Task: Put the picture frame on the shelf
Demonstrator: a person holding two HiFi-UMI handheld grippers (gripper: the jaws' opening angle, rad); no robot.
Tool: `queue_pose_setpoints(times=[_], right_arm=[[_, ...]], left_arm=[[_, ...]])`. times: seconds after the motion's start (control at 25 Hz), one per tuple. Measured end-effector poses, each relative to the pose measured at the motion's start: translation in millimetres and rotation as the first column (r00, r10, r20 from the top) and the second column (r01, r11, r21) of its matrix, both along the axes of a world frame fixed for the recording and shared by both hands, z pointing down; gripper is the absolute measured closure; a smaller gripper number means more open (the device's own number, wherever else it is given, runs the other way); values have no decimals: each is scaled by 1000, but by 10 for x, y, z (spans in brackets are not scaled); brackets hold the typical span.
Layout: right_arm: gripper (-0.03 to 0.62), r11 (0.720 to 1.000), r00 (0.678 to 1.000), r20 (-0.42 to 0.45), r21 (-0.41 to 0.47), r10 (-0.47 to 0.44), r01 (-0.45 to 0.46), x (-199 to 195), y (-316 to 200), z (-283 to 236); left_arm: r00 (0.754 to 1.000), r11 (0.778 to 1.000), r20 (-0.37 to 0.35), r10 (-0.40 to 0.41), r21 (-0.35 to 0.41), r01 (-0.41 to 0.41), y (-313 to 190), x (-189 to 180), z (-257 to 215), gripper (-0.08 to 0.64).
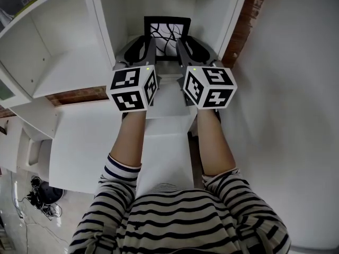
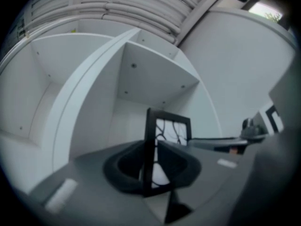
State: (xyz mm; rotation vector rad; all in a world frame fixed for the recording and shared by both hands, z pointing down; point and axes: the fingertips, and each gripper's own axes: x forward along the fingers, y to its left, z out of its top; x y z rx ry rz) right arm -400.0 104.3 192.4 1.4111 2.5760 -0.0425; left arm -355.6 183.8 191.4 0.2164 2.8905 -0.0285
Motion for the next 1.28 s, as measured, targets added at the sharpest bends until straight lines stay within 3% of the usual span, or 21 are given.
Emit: queue_pose_setpoints(times=[0.6, 1.28], right_arm=[[527, 999, 1000, -9, 34, 8, -7, -35, 119, 72], [528, 999, 1000, 19, 39, 3, -3, 3, 103, 95]], left_arm=[[994, 992, -65, -93, -97, 86, 30, -70, 86, 453], [993, 987, -27, -111, -117, 107, 3, -7, 80, 453]])
